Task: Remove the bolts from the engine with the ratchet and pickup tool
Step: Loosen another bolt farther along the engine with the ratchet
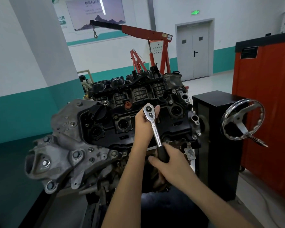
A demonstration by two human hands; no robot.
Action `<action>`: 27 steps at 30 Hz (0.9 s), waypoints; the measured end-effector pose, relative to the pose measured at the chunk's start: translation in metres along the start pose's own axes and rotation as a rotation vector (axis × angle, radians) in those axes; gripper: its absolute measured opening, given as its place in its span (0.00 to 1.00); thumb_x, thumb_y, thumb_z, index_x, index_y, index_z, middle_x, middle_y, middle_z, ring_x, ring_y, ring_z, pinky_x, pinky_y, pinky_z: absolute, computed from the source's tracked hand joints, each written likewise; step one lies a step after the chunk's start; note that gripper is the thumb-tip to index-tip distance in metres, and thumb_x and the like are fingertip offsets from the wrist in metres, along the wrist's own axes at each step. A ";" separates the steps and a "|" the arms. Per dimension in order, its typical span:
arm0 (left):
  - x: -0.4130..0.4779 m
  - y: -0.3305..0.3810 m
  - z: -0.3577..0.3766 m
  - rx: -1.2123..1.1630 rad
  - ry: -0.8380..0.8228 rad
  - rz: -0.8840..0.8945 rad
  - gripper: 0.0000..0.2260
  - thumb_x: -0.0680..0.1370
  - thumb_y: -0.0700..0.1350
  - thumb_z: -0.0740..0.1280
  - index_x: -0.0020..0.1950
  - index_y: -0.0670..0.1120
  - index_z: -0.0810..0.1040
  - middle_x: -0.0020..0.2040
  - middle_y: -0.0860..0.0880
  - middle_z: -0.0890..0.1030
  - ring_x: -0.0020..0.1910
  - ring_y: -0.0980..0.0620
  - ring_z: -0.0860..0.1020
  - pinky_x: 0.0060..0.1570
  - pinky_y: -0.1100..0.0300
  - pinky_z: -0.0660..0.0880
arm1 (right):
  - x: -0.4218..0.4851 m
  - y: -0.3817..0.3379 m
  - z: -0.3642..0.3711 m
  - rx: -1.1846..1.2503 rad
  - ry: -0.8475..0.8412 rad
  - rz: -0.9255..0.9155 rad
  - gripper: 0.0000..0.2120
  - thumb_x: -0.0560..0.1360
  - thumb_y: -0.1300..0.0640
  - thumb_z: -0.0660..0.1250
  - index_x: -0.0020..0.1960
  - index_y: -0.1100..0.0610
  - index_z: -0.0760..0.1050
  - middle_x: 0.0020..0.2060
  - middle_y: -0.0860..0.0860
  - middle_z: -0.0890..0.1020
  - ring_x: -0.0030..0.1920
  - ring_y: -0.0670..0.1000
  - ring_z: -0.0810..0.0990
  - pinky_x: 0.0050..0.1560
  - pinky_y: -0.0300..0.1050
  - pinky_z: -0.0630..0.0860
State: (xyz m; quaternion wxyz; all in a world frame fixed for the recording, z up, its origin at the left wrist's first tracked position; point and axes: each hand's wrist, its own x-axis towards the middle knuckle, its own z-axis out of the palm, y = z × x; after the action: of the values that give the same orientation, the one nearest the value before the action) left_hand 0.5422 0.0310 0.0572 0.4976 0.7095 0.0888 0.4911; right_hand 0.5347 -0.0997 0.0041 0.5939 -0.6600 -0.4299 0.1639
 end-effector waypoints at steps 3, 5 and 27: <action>0.001 0.003 -0.005 0.032 -0.033 -0.010 0.16 0.79 0.43 0.68 0.36 0.42 0.65 0.30 0.54 0.62 0.31 0.57 0.62 0.35 0.68 0.64 | 0.017 -0.008 -0.027 0.190 -0.196 0.151 0.10 0.76 0.57 0.67 0.38 0.58 0.69 0.20 0.50 0.72 0.17 0.50 0.67 0.19 0.37 0.63; 0.000 0.005 -0.008 0.047 -0.076 0.001 0.17 0.79 0.43 0.67 0.34 0.43 0.65 0.30 0.52 0.64 0.32 0.56 0.63 0.35 0.66 0.64 | 0.037 -0.017 -0.068 -0.173 -0.265 0.111 0.13 0.75 0.54 0.68 0.36 0.58 0.71 0.19 0.49 0.72 0.16 0.49 0.68 0.18 0.37 0.63; 0.001 0.011 -0.001 0.100 -0.106 -0.054 0.20 0.79 0.40 0.65 0.30 0.52 0.63 0.27 0.58 0.64 0.31 0.58 0.62 0.35 0.61 0.62 | 0.035 -0.005 -0.073 -0.536 -0.134 -0.071 0.12 0.77 0.54 0.65 0.37 0.56 0.70 0.27 0.48 0.74 0.24 0.42 0.70 0.26 0.36 0.68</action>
State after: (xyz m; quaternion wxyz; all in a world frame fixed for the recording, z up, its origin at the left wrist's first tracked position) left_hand 0.5380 0.0270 0.0664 0.4785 0.7559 0.1057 0.4342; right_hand 0.6057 -0.1206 0.0367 0.3738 -0.7657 -0.5192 0.0664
